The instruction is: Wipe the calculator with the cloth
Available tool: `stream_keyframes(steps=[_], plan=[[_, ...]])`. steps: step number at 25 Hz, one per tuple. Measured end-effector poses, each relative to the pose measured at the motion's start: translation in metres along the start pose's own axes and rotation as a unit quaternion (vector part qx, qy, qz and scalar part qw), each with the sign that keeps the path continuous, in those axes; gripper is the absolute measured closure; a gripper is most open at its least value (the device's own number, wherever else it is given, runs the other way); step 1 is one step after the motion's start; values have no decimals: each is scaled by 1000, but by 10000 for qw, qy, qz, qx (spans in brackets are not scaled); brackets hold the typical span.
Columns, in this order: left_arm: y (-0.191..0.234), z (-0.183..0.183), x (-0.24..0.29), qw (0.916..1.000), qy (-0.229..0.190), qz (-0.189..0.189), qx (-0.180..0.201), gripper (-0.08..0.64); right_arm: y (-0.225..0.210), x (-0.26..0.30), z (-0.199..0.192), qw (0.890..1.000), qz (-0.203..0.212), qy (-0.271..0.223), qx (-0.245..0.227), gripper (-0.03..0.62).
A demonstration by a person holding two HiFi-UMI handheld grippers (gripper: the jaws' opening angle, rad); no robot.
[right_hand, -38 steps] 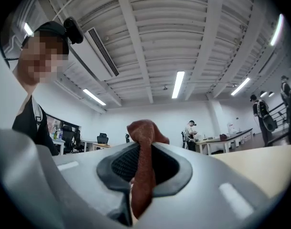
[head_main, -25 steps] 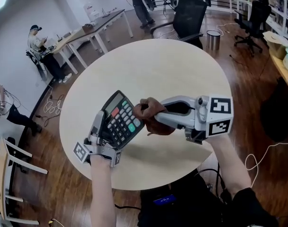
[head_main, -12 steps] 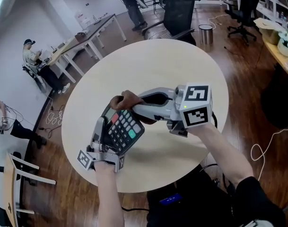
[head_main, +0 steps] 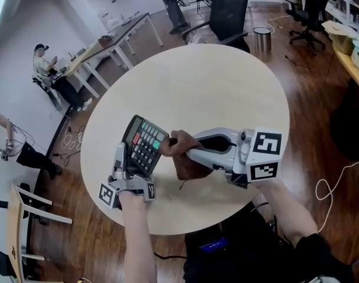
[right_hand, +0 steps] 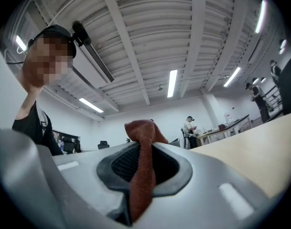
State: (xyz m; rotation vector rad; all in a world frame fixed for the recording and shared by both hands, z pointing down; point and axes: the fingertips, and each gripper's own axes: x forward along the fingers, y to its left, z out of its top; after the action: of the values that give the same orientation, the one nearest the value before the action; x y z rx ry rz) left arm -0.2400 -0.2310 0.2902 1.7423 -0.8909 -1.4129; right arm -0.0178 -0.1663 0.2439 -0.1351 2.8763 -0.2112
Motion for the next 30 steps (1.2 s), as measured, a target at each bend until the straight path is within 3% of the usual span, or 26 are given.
stream_keyframes(steps=[2, 5, 9, 13, 17, 19, 21, 24, 27, 30], plan=[[1, 5, -5, 9999, -144, 80, -12, 502, -10, 1, 10, 9978, -571, -263, -216, 542], [2, 6, -6, 9993, -312, 205, -13, 502, -20, 13, 31, 9860, -1328, -578, -825, 541], [2, -9, 2, 9984, -498, 278, 3, 502, -22, 29, 21, 9735, -1660, -289, -1544, 543], [4, -9, 3, 9969, -705, 357, 18, 502, 4, 48, -6, 9759, -1343, 43, -1720, 541], [5, -6, 1, 9960, -817, 358, 85, 502, 43, 64, -37, 9863, -462, 420, -1528, 541], [5, -5, -1, 9961, -811, 349, 89, 502, 61, 67, -47, 9861, -75, 582, -1552, 541], [5, -2, -3, 9963, -789, 340, 77, 502, 66, 67, -43, 9860, -56, 442, -1605, 541], [4, -1, -4, 9965, -772, 310, 37, 502, 32, 46, -13, 9860, -788, -42, -1466, 542], [3, -2, -4, 9966, -770, 279, -3, 502, -18, 16, 22, 9686, -1797, -424, -1663, 541], [2, -3, -3, 9963, -814, 266, -24, 502, -43, 10, 33, 9590, -2245, -524, -1651, 541]])
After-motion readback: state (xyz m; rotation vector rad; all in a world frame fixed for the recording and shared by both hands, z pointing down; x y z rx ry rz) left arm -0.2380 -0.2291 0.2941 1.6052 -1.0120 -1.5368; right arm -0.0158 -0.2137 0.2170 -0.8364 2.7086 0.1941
